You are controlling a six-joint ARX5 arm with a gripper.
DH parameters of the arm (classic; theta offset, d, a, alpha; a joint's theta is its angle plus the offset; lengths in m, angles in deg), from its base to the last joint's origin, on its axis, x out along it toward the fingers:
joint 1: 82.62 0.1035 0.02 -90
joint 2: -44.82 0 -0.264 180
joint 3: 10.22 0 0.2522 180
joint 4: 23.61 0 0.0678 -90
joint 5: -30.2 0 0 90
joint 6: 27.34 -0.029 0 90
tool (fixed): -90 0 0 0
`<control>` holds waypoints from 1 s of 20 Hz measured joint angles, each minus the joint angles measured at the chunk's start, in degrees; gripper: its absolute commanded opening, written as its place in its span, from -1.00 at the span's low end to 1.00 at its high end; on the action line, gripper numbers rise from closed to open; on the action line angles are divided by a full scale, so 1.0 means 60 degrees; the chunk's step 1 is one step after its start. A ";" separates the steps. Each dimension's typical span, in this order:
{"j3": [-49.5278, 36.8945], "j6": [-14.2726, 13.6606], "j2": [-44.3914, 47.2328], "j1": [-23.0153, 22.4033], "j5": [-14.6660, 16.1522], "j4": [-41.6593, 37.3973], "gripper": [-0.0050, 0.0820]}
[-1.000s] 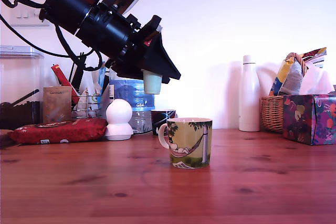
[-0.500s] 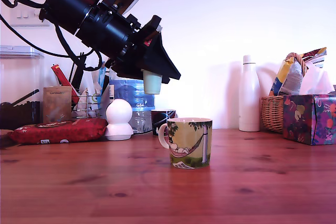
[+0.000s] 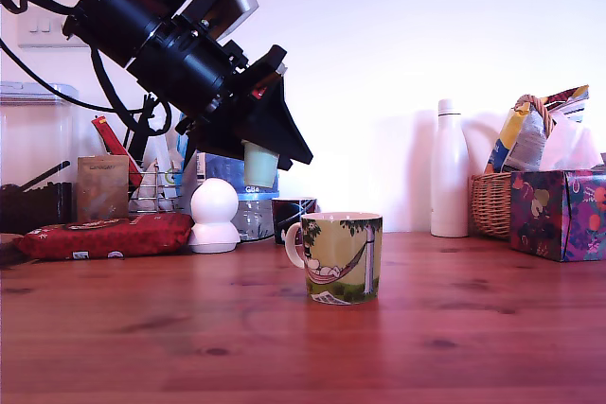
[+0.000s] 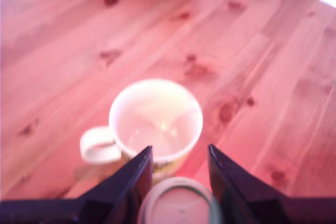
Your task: Pick up the coffee capsules from the table one by one and drop them inside the nearest coffee cup
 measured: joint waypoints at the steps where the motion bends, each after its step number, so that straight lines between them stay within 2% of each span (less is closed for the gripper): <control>1: 0.0120 0.0000 0.0000 0.0000 0.0000 0.0157 -0.43; 6: 0.0936 -0.0204 0.0000 0.0000 -0.0036 0.0747 -0.43; 14: 0.1523 -0.0244 0.0084 -0.0004 -0.0033 0.1337 -0.43; 20: 0.3060 -0.0423 0.1588 -0.0179 -0.0036 0.2342 -0.42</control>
